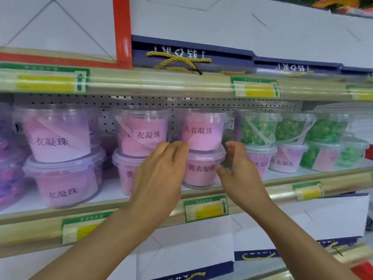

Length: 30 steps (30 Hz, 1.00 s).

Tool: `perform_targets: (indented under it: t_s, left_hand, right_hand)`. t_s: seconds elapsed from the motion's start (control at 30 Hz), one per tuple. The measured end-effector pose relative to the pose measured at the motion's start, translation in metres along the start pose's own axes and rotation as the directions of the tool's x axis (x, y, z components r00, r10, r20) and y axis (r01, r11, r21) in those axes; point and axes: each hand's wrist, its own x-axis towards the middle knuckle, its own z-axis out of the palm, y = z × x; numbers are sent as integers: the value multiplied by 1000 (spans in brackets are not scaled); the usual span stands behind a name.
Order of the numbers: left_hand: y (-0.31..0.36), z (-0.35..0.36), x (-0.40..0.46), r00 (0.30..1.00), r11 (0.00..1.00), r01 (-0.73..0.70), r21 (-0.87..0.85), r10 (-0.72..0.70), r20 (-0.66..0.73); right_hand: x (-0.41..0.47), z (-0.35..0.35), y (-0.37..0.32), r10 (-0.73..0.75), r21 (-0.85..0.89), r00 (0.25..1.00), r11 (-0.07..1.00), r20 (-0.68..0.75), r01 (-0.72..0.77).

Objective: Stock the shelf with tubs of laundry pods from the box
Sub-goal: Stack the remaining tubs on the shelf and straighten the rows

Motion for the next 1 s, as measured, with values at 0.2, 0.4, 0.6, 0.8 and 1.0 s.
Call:
perform_targets:
  t_s: [0.2,0.4,0.6,0.8,1.0]
  left_hand:
    - [15,-5,8,975,866,221,-448,-187,119]
    - [21,-2,22,945,747,327,-578,-241,223]
    - [24,1,12,947,711,320,-626,-248,202]
    - [20,8,9,952,732,304,-610,-256,168]
    - [27,7,7,951,772,305,-557,-276,139]
  right_hand:
    - [5,-8,-14,23,163,999,986,34,-28]
    - [15,-7,-12,66,224,995,971,72,-80]
    - [22,-10,-8,110,306,986,941,127,-145]
    - [23,-8,-4,95,333,985,933,142,-138]
    - [20,-17,-1,68,321,990,941,124,-105]
